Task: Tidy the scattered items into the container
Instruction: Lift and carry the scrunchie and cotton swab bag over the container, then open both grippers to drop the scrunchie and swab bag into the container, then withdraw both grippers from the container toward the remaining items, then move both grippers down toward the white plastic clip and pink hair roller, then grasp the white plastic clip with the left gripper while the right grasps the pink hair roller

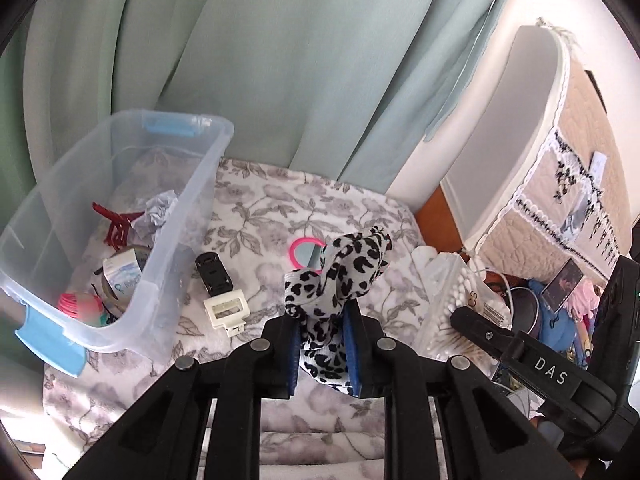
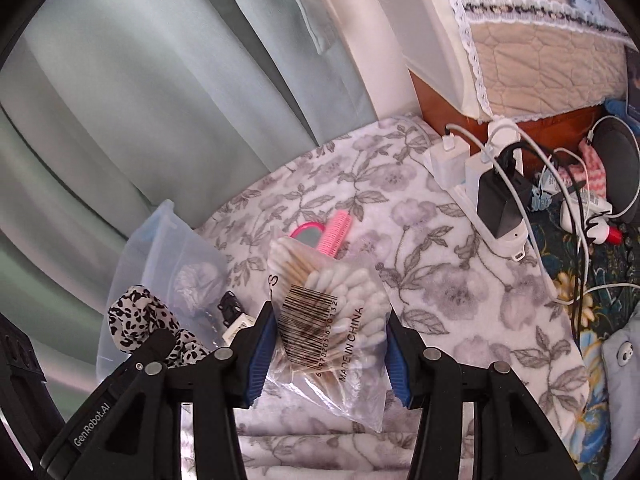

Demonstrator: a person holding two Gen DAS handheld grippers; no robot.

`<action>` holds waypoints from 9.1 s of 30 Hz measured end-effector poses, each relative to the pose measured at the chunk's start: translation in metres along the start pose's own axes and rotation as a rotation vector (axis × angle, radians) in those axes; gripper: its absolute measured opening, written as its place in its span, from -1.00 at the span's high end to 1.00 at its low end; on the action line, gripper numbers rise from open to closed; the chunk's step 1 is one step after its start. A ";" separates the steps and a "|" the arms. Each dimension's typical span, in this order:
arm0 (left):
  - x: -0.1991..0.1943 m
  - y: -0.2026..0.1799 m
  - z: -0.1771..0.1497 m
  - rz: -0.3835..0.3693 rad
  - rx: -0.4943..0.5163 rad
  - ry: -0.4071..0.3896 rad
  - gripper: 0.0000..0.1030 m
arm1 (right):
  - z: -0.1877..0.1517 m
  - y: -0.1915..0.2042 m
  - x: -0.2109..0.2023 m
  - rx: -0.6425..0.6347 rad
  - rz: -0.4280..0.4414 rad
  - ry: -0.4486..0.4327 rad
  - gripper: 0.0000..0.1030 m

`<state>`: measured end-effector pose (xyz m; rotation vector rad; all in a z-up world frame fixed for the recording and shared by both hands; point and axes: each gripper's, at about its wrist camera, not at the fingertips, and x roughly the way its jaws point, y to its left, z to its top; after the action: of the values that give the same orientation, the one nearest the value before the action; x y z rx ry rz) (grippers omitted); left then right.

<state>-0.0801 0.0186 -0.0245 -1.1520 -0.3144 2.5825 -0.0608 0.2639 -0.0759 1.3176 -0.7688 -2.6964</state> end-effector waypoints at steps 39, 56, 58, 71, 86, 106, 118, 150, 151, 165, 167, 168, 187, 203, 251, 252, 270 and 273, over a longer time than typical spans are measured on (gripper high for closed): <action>-0.155 0.077 0.031 0.021 -0.134 -0.352 0.62 | -0.005 0.133 -0.140 -0.228 0.210 -0.259 -0.01; -0.132 0.134 0.040 0.055 -0.215 -0.321 0.62 | -0.016 0.187 -0.097 -0.329 0.214 -0.178 -0.01; -0.129 0.140 0.041 0.056 -0.223 -0.316 0.61 | -0.017 0.192 -0.091 -0.341 0.215 -0.165 -0.02; -0.111 0.179 0.042 0.077 -0.274 -0.282 0.61 | -0.021 0.227 -0.047 -0.400 0.214 -0.094 -0.02; -0.089 0.211 0.038 0.097 -0.329 -0.232 0.61 | -0.036 0.257 0.010 -0.473 0.201 0.009 -0.02; -0.062 0.217 0.036 0.121 -0.337 -0.173 0.60 | -0.040 0.272 0.066 -0.490 0.166 0.089 -0.05; -0.048 0.222 0.043 0.122 -0.331 -0.171 0.01 | -0.040 0.280 0.074 -0.521 0.184 0.083 -0.13; -0.119 0.171 0.043 0.174 -0.273 -0.248 -0.74 | -0.034 0.262 0.009 -0.481 0.212 0.003 -0.40; -0.123 0.167 0.043 0.179 -0.268 -0.258 -0.79 | -0.033 0.260 0.005 -0.478 0.215 -0.003 -0.41; -0.161 0.099 0.043 0.241 -0.144 -0.364 -0.82 | -0.017 0.211 -0.051 -0.369 0.262 -0.099 -0.46; -0.163 0.087 0.042 0.247 -0.125 -0.367 -0.82 | -0.013 0.200 -0.059 -0.349 0.265 -0.119 -0.46; -0.162 0.082 0.042 0.247 -0.119 -0.367 -0.82 | -0.012 0.194 -0.063 -0.339 0.265 -0.129 -0.47; -0.143 -0.004 0.030 0.143 -0.055 -0.345 -1.00 | 0.022 0.070 -0.104 -0.158 0.273 -0.234 -0.60; -0.079 -0.030 0.016 0.153 0.013 -0.196 -1.00 | 0.027 0.009 -0.061 -0.082 0.231 -0.110 -0.66; 0.153 0.041 -0.048 0.441 -0.170 0.188 -0.96 | 0.009 -0.024 0.129 -0.129 0.024 0.197 -0.80; 0.156 0.042 -0.048 0.459 -0.174 0.183 -0.96 | 0.010 -0.024 0.133 -0.128 0.024 0.201 -0.80; 0.189 0.069 -0.047 0.540 -0.243 0.183 -0.64 | 0.031 0.003 0.203 -0.180 -0.034 0.232 -0.66; 0.190 0.070 -0.046 0.536 -0.239 0.178 -0.63 | 0.035 0.008 0.216 -0.195 -0.055 0.237 -0.60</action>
<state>-0.1784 0.0234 -0.2072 -1.7431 -0.3144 2.9134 -0.2259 0.2173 -0.2119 1.5894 -0.4410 -2.5123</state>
